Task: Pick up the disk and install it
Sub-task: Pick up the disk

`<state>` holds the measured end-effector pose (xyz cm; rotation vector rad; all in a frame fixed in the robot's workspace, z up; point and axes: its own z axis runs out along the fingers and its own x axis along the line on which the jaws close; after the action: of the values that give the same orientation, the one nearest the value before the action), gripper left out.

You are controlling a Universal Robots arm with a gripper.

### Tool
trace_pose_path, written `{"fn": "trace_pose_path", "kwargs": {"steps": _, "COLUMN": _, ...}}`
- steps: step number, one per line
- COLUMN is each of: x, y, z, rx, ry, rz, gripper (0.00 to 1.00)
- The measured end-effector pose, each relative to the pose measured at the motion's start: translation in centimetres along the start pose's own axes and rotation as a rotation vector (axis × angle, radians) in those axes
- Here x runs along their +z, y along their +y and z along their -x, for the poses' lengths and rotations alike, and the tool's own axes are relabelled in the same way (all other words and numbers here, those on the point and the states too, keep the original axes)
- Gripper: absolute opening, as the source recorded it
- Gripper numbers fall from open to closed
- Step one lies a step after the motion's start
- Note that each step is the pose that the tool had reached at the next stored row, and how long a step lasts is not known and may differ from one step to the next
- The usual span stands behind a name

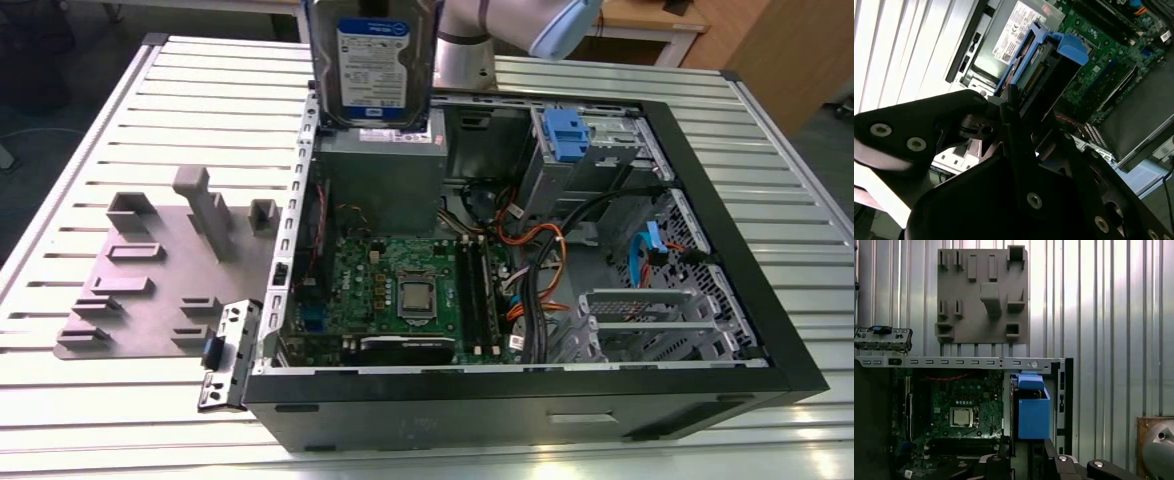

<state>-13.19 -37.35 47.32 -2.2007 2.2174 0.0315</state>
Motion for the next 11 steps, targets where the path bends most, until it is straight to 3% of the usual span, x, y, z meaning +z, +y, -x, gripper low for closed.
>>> {"fn": "trace_pose_path", "kwargs": {"steps": 7, "x": 0.06, "y": -3.10, "z": 0.02, "rx": 0.000, "ry": -0.0002, "rz": -0.0001, "gripper": 0.35}}
{"fn": "trace_pose_path", "kwargs": {"steps": 11, "x": 0.10, "y": -4.45, "z": 0.03, "rx": 0.000, "ry": -0.0002, "rz": 0.0000, "gripper": 0.35}}
